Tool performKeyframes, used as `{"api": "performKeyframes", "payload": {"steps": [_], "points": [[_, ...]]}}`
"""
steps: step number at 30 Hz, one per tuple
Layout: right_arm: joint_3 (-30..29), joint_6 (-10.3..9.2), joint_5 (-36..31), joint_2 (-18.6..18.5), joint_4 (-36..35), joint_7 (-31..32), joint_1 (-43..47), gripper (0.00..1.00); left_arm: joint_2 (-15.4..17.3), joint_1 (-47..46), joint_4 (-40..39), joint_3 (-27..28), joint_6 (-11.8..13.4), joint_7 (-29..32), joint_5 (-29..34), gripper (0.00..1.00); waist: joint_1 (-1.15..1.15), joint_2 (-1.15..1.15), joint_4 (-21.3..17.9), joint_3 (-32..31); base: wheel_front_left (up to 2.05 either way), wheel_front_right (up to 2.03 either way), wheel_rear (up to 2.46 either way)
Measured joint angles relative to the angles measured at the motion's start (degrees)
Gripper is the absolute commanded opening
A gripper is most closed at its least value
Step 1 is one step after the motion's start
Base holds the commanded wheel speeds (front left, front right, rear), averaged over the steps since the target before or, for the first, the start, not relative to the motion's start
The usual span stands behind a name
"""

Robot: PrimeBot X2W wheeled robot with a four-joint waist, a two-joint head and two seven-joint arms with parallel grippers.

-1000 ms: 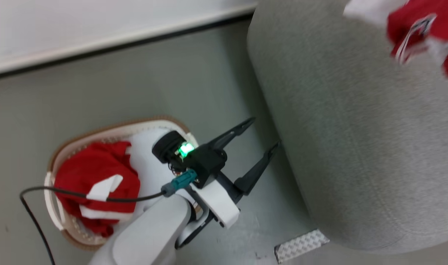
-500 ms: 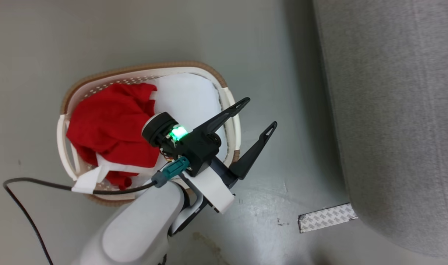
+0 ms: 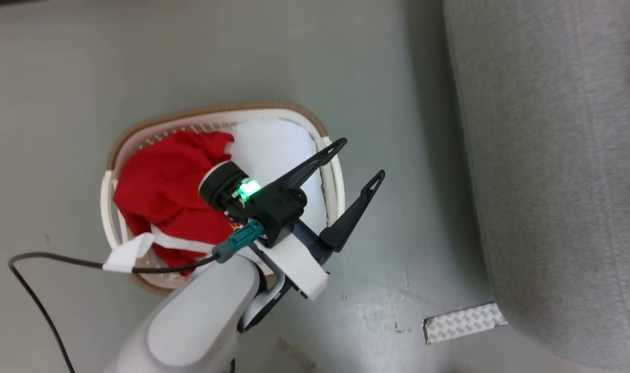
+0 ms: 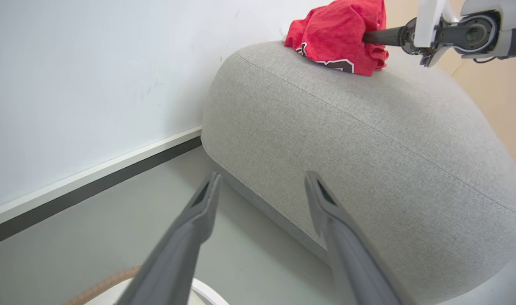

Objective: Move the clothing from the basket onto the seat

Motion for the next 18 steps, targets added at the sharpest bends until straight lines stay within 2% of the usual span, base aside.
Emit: {"api": "performKeyframes", "payload": {"steps": [10,18], "points": [[11.9,0.00,3.1,-4.1,-2.2,3.5,2.6,1.00,-0.4,4.1,3.6,1.5,0.8,-2.1,-2.4,1.00,-0.01,0.00,-1.3,-9.6,0.00,0.00,0.00],[17.6,0.00,6.2,-7.8,-12.0,-0.6,4.5,1.00,-0.2,7.9,4.0,6.2,2.9,-2.8,-5.1,1.00,-0.02,0.00,-1.9,-20.0,0.00,0.00,0.00]]}}
